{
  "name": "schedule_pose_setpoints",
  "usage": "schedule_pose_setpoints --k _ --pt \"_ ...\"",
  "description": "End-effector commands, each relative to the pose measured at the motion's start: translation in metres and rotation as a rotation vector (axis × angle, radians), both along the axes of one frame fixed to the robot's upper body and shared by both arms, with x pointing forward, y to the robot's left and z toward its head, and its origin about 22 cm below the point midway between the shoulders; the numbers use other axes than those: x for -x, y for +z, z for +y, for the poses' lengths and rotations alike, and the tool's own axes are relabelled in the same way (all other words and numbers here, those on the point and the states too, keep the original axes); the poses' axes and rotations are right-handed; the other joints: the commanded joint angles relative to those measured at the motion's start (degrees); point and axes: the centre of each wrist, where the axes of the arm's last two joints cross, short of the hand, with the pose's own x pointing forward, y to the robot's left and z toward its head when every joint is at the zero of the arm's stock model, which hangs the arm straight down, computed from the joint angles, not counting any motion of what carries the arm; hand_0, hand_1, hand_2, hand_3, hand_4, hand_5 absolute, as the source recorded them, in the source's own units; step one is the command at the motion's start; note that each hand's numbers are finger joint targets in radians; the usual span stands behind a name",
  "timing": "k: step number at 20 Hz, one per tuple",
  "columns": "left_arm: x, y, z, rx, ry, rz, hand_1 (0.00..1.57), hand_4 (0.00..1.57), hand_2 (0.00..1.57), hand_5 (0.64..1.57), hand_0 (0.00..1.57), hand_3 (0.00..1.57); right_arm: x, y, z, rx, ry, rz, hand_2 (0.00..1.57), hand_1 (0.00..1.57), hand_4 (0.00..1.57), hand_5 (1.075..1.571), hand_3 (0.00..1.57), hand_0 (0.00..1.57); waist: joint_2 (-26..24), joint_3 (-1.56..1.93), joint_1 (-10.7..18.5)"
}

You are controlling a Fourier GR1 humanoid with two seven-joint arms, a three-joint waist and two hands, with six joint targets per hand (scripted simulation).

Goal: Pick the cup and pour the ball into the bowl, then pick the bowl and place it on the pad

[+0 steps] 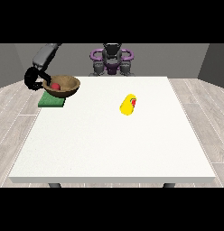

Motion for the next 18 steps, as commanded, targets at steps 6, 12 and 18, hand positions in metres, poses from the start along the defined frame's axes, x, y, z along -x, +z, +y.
schedule_pose_setpoints --k 6,12,18 --pt "0.018 0.041 -0.005 -0.027 -0.029 -0.069 0.00 0.00 0.00 1.571 0.00 0.00 0.041 -0.032 -0.046 -0.069 -0.130 -0.049 1.57 1.57 1.14 1.564 0.92 1.57 4.16 0.09 0.33" --pt "0.031 0.056 -0.028 -0.047 -0.059 -0.152 0.00 0.00 0.00 1.570 0.00 0.00 0.051 -0.033 -0.061 -0.086 -0.135 -0.091 1.57 1.57 1.16 1.563 0.54 1.57 7.32 0.11 3.78" --pt "0.055 0.087 -0.035 -0.048 -0.037 -0.246 0.00 0.00 0.00 1.567 0.00 0.00 0.063 0.009 -0.097 -0.117 -0.309 -0.127 1.57 1.57 0.00 1.554 1.14 1.57 12.59 0.15 3.43"
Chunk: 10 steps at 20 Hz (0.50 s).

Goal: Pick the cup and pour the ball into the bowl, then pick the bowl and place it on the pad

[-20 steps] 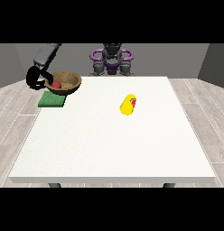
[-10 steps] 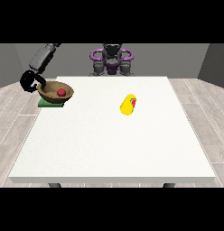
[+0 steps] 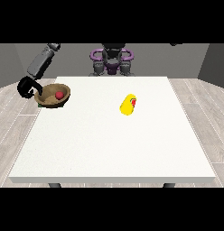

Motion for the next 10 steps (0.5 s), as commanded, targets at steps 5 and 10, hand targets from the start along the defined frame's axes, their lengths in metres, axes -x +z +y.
schedule_pose_setpoints --k 5,10 --pt "0.035 0.024 -0.002 -0.019 0.029 -0.062 0.00 0.00 0.00 1.563 0.00 0.00 0.014 0.029 -0.028 0.085 -0.080 -0.059 0.60 0.62 0.00 1.493 0.87 0.62 2.93 -0.03 -0.20" --pt "0.038 0.002 -0.010 -0.023 -0.012 -0.039 0.00 0.00 0.00 1.564 0.00 0.00 0.019 0.032 -0.035 0.026 -0.102 -0.086 0.34 0.39 0.00 1.414 0.29 0.39 1.82 -0.05 0.54"
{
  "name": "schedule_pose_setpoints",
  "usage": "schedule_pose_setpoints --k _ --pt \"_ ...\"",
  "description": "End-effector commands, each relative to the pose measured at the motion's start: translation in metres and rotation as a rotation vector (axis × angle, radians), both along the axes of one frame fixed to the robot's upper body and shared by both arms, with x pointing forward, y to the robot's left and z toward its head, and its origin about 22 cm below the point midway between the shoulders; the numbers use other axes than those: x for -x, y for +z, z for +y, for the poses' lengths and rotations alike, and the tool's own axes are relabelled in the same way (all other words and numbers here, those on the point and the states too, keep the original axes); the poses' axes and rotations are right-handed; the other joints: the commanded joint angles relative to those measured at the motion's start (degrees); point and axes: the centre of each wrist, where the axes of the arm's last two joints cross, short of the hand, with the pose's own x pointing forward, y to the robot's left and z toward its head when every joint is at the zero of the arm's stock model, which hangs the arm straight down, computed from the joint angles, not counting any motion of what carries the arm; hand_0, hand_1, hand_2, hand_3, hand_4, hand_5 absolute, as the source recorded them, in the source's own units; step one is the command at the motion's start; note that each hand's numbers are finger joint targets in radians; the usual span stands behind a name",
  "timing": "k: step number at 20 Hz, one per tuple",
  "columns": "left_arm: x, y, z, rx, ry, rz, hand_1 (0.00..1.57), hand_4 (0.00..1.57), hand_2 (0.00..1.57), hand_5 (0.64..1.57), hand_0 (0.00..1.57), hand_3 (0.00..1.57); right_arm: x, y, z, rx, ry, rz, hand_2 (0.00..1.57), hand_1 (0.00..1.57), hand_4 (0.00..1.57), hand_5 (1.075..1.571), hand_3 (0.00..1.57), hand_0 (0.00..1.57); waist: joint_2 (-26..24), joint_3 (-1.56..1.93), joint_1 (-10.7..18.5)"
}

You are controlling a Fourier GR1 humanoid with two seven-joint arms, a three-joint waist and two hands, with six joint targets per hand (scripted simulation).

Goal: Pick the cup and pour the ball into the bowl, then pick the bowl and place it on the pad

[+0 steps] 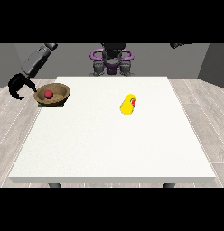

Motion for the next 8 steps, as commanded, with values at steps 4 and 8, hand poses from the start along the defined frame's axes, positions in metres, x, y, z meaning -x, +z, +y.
schedule_pose_setpoints --k 4,8 --pt "0.004 -0.019 0.006 0.028 -0.035 0.039 0.00 0.00 0.00 1.566 0.00 0.00 0.008 0.035 -0.019 -0.047 0.035 -0.042 0.25 0.37 0.00 1.416 0.00 0.37 -1.68 -0.06 -0.31" --pt "-0.027 -0.057 0.001 0.034 -0.019 0.171 0.00 0.00 0.00 1.566 0.00 0.00 -0.010 0.075 -0.010 -0.040 0.151 -0.019 0.12 0.38 0.31 1.374 0.41 0.38 -9.63 -0.25 -1.72"
